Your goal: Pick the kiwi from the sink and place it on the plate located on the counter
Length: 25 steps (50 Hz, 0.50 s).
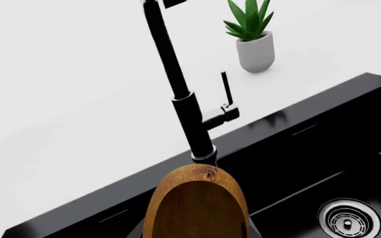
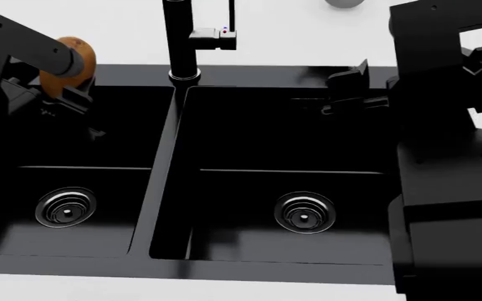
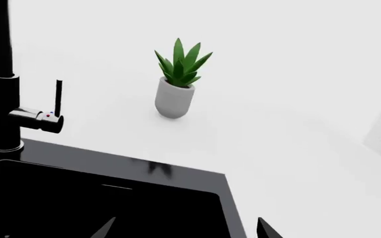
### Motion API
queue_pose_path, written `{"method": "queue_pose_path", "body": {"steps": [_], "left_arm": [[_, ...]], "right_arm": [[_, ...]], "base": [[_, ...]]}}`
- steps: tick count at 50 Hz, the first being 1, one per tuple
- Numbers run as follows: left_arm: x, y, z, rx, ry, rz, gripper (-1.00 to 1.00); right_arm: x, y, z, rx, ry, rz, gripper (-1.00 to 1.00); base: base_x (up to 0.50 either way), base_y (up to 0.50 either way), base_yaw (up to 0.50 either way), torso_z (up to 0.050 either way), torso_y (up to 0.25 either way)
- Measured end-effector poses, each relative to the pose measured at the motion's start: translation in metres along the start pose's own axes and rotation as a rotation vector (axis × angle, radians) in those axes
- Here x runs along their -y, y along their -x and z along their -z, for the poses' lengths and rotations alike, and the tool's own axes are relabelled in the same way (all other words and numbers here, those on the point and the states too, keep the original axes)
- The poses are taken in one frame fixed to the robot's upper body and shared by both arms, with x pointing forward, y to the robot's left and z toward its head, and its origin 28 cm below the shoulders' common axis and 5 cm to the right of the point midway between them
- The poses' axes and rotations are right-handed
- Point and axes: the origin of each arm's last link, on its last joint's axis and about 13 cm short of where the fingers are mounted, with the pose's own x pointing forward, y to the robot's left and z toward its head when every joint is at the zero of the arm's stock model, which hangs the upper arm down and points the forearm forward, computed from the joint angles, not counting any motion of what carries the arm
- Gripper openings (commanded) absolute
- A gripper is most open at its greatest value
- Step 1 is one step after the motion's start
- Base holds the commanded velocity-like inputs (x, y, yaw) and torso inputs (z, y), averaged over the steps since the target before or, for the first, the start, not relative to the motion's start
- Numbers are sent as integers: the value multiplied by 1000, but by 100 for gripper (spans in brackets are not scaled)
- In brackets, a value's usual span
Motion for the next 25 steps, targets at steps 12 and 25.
{"method": "queue_pose_path", "body": {"steps": [12, 25], "left_arm": [[-2, 2, -2, 6, 0, -9, -100], [-1, 2, -3, 13, 7, -1, -100]], "right_arm": [[-2, 1, -1, 7, 1, -15, 100], [-2, 2, -3, 8, -4, -22, 100]], "base": [[0, -196, 0, 0, 0], [0, -500, 0, 0, 0]]}}
